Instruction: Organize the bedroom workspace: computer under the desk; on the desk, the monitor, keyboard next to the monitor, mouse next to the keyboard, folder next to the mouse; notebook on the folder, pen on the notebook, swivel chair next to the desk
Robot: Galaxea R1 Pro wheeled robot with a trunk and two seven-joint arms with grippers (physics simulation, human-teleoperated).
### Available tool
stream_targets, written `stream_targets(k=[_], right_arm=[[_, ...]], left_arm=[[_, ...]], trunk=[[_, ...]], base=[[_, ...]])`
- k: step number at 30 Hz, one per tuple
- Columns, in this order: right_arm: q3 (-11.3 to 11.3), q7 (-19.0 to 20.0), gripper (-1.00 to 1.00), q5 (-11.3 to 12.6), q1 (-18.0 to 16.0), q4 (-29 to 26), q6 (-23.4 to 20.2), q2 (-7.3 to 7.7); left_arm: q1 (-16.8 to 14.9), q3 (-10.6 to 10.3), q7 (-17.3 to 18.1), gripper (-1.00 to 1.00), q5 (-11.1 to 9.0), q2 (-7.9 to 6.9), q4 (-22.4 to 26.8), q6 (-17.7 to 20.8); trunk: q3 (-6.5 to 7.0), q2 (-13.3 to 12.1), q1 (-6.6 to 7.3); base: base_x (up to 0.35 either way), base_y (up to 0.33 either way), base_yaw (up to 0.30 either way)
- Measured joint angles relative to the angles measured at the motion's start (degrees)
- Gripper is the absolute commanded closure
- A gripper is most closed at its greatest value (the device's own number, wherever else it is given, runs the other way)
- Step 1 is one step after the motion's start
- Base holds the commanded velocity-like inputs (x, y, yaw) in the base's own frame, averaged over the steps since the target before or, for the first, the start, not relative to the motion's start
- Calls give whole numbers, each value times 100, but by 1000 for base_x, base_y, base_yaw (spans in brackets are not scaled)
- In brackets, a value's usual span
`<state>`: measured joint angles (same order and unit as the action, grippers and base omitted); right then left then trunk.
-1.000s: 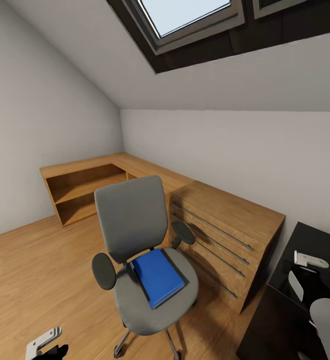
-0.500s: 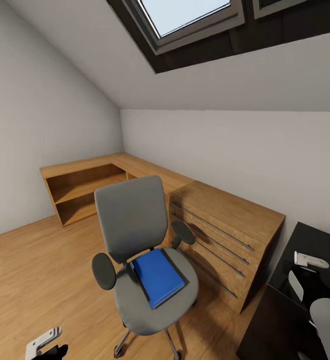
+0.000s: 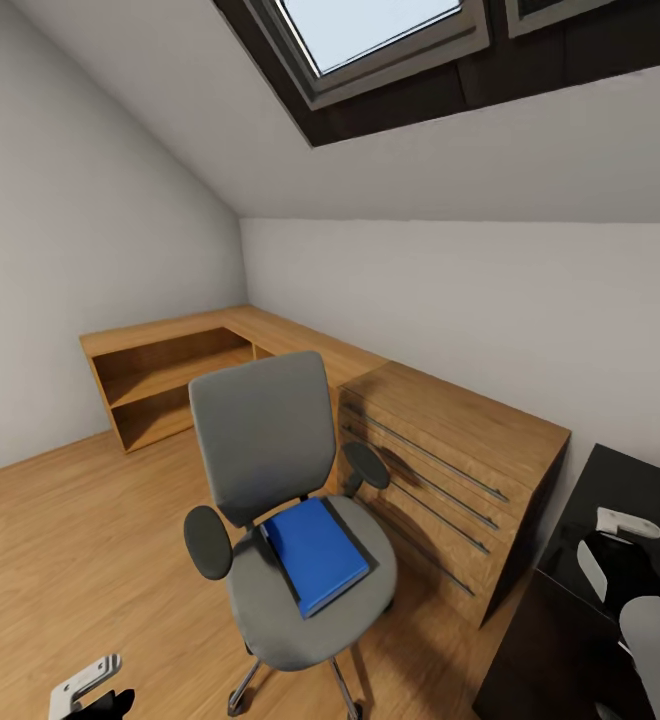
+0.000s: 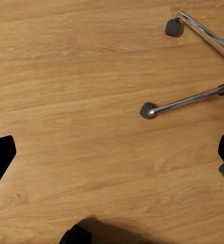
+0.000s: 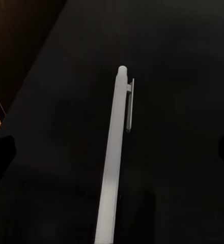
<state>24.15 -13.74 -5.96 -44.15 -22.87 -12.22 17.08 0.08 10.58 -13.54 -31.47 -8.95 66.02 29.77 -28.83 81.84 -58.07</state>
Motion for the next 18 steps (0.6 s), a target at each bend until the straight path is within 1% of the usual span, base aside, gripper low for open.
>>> stream_targets(k=[8, 13, 18], right_arm=[[1, 0, -100, 4, 0, -41, 29, -23], [4, 9, -100, 9, 1, -175, 2, -24], [6, 14, -100, 20, 0, -347, -128, -52]], left_arm=[[0, 1, -5, -100, -3, 1, -5, 0], [0, 1, -5, -100, -2, 4, -5, 0], [0, 1, -10, -100, -2, 5, -8, 0]], trunk=[[0, 0, 0], [0, 0, 0], [0, 0, 0]], base=[[0, 0, 0], [0, 0, 0], [0, 0, 0]])
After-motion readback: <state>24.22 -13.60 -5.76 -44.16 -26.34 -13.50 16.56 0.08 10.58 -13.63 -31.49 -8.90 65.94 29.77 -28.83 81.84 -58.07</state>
